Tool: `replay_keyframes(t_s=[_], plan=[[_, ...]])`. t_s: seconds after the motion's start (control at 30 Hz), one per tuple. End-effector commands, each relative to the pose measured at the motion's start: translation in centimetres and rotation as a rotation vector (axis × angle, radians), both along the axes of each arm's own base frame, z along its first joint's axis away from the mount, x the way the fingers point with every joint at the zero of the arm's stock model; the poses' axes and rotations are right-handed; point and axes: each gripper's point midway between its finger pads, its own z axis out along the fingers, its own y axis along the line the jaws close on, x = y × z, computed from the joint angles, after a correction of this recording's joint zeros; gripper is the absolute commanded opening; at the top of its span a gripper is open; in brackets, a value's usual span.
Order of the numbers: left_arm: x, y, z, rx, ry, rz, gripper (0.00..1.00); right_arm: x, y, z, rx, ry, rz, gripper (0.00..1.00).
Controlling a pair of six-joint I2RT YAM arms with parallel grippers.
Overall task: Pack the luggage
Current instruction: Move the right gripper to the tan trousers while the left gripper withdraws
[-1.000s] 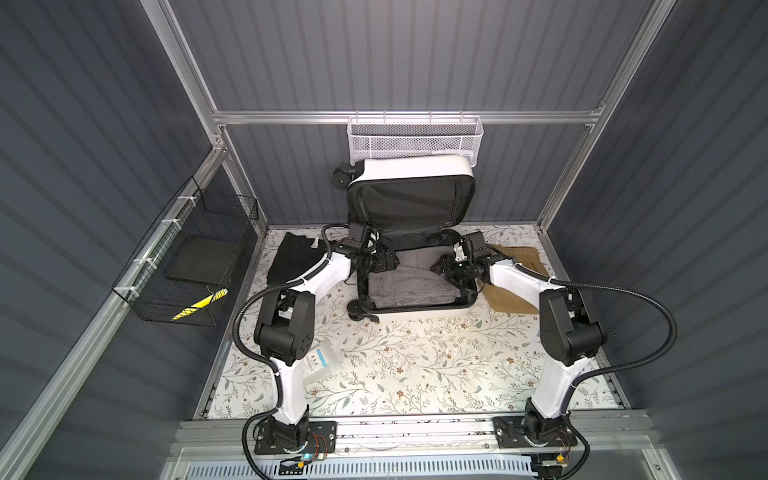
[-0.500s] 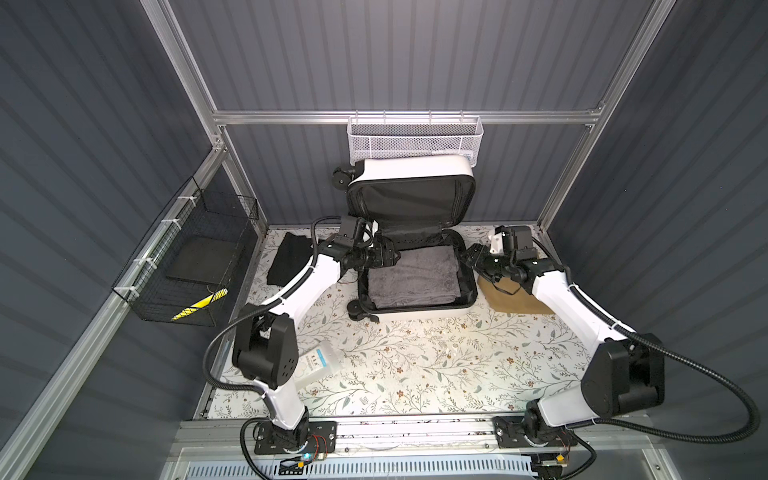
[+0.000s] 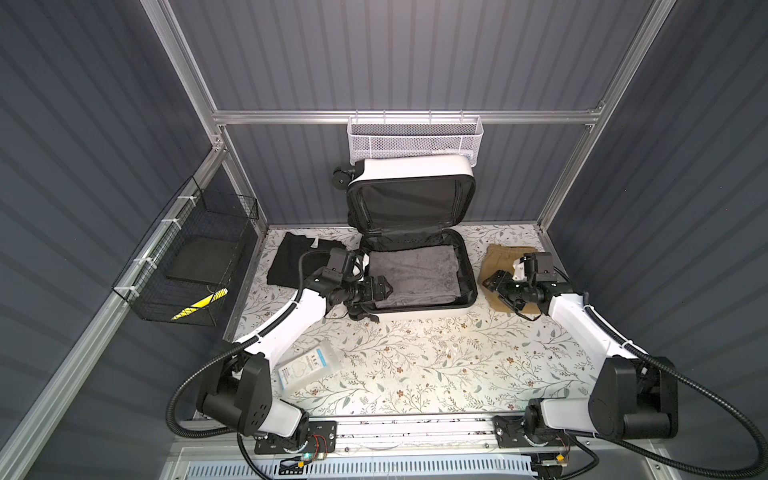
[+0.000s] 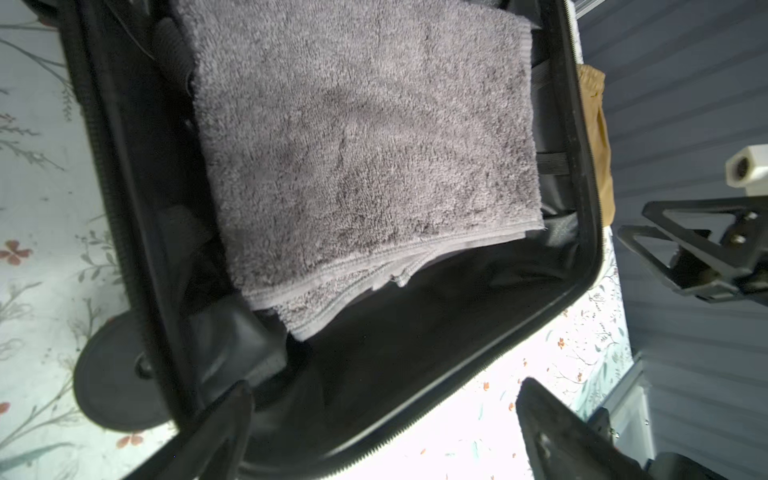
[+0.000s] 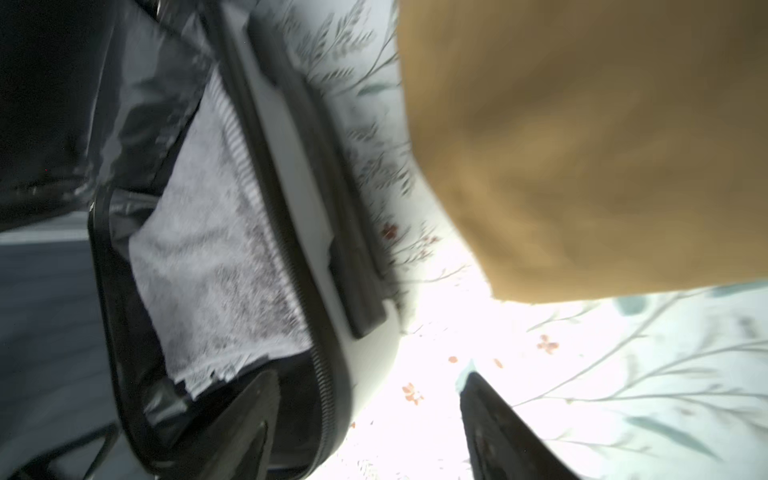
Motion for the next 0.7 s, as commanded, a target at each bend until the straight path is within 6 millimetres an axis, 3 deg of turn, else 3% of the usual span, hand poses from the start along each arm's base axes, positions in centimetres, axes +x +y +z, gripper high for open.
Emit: replay_keyframes(t_s=[0.0, 0.2, 0.4, 0.67], plan=[[-0.1, -0.9, 1.4, -0.073, -0.019, -0.011, 1.00, 0.9, -3.0, -0.6, -0.065, 0.036, -0.059, 0.72], [0.6, -2.3, 2.6, -0.103, -0.037, -0.043, 1.00, 3.5, -7.0, -1.7, -0.062, 0.085, -0.175, 0.72], [1.0, -4.1, 2.4, -0.124, -0.028, -0.078, 1.00, 5.6, -8.1, -3.4, -0.060, 0.131, -0.206, 0.72], [1.2, -6.0, 2.6, -0.159, -0.022, -0.114, 1.00, 5.8, -9.5, -7.4, -0.008, 0.206, -0.290, 0.72]])
